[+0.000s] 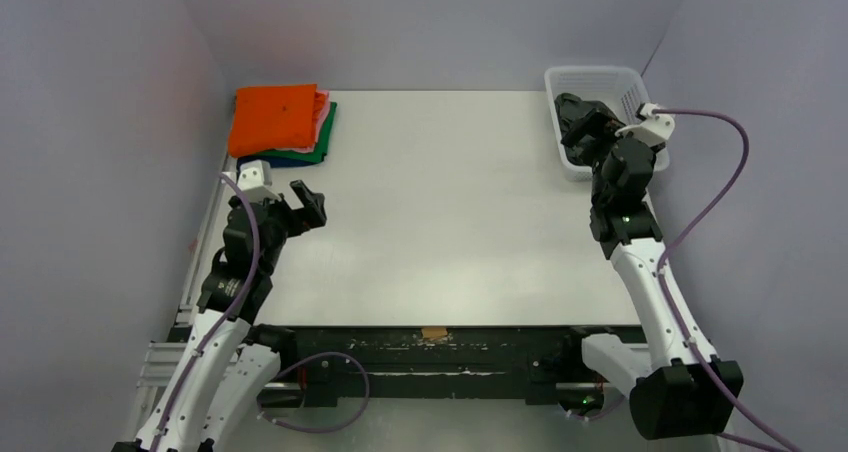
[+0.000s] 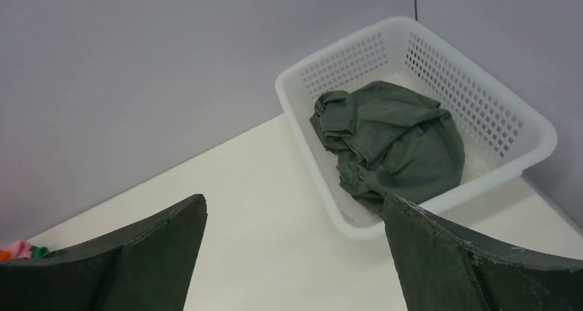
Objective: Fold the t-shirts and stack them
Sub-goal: Grab crumpled tshirt from bin with the right arm
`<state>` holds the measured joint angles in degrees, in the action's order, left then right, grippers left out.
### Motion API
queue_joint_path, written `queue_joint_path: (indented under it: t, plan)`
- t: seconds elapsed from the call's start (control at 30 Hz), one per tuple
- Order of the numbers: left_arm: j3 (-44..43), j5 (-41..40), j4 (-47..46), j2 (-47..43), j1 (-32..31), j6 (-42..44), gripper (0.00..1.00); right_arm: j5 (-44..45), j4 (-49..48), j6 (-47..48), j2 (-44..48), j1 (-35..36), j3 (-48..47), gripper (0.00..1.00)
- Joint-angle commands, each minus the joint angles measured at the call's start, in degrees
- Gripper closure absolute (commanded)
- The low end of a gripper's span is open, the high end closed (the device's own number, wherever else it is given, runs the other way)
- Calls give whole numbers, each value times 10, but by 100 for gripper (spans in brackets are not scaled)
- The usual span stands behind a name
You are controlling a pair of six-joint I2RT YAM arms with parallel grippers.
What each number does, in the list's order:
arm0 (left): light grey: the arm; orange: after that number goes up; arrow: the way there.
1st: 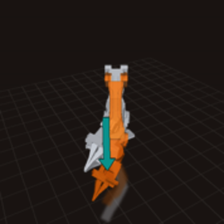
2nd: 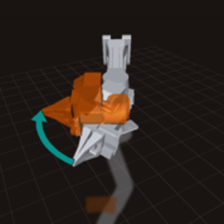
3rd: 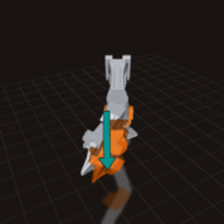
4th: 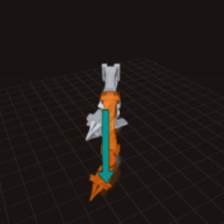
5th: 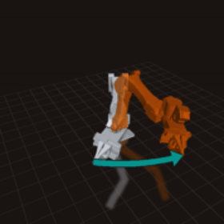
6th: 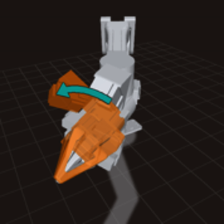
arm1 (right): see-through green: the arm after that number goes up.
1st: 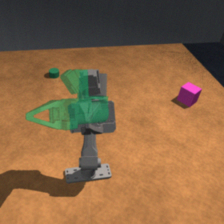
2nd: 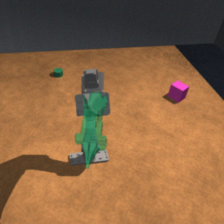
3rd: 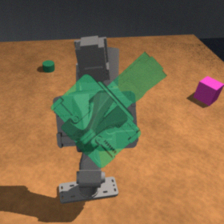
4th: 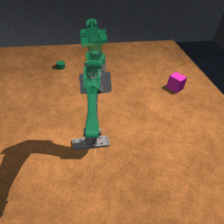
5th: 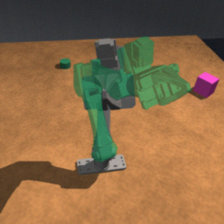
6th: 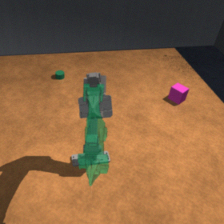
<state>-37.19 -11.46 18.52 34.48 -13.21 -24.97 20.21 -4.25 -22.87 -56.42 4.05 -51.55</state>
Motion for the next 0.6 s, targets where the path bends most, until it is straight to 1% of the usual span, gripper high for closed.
queue_joint_path:
  t: [0.0,0.07,0.1,0.2,0.27,0.33,0.4,0.47,0.57]
  plan:
    - [-27,-11,-7,11,-1,-7,0,15,-6,36,-47,-2,-49,1]
    - [-29,-12,-5,17,-1,-6,0,33,0,44,-85,-2,-73,1]
    - [-30,-15,-4,21,0,-6,0,28,8,51,-108,-6,-90,1]
    - [-33,-21,1,32,-1,-8,0,-37,72,47,-192,-36,-171,1]
    - [-31,-22,-4,42,0,-12,0,-69,96,34,-260,-64,-224,1]
    - [-29,-21,-12,53,-1,-13,0,-77,134,8,-341,-83,-293,1]
    - [-32,-23,-10,65,-1,-11,0,-79,199,-5,-429,-99,-384,1]
    - [-36,-32,-5,73,-1,-11,0,-83,255,-2,-511,-109,-473,5]
    - [-29,-31,-16,81,-1,-13,0,-79,326,-22,-615,-126,-571,10]
